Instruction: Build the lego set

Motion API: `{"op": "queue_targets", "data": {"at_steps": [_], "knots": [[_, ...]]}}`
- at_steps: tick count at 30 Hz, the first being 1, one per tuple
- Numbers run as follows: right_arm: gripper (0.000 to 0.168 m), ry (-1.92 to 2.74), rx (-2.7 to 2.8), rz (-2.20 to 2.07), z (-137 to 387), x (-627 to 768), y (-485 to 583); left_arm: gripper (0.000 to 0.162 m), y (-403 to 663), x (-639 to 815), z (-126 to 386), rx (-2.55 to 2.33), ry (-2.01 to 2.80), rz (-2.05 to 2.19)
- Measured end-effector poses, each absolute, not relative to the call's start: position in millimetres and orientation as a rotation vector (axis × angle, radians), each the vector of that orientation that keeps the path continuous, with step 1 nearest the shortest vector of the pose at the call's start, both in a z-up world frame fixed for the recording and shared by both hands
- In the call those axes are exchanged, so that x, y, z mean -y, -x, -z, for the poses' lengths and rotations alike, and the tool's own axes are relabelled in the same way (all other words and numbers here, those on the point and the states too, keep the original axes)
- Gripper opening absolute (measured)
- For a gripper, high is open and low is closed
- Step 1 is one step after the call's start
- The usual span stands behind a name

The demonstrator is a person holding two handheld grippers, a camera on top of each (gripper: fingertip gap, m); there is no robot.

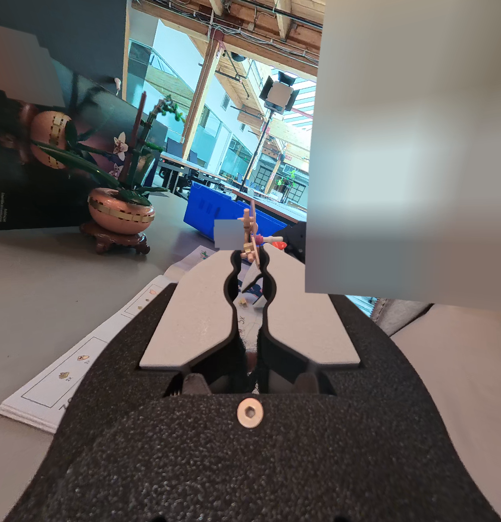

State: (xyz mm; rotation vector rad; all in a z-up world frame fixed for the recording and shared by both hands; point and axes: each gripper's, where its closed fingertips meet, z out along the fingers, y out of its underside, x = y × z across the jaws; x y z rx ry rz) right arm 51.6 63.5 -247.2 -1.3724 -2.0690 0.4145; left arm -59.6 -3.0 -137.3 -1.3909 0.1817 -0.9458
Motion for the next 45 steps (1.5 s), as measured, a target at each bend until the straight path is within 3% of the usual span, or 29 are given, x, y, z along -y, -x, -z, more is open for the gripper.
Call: {"op": "queue_targets", "data": {"at_steps": [1,8,14,23,30,35,41,45], "knots": [[0.021,1.352,2.078,-0.402,248.4,-64.2,-51.4,0.011,59.1,2.5,137.9,-0.182,1.392,0.954],[0.010,1.263,2.108,-0.336,251.8,-70.5,-45.9,0.011,55.9,0.6,137.8,-0.192,1.400,0.942],[0.020,1.131,2.183,-0.303,249.9,-66.3,-45.0,0.011,54.4,0.7,138.2,-0.199,1.410,0.936],[0.011,0.787,2.472,-0.083,257.1,-62.6,-43.4,0.011,54.7,2.3,135.1,-0.206,1.403,0.921],[0.019,1.055,2.595,-0.212,259.1,-73.1,-39.4,0.011,56.3,2.7,134.6,-0.202,1.395,0.924],[0.009,1.142,2.643,-0.306,262.0,-75.1,-39.3,0.011,60.9,2.0,136.2,-0.182,1.393,0.930],[0.008,1.311,2.564,-0.393,261.6,-74.6,-39.5,0.011,62.0,0.7,139.2,-0.175,1.397,0.939],[0.008,1.461,2.153,-0.855,221.7,-59.4,-11.7,0.011,63.8,-1.2,140.0,-0.141,1.384,0.976]]}}
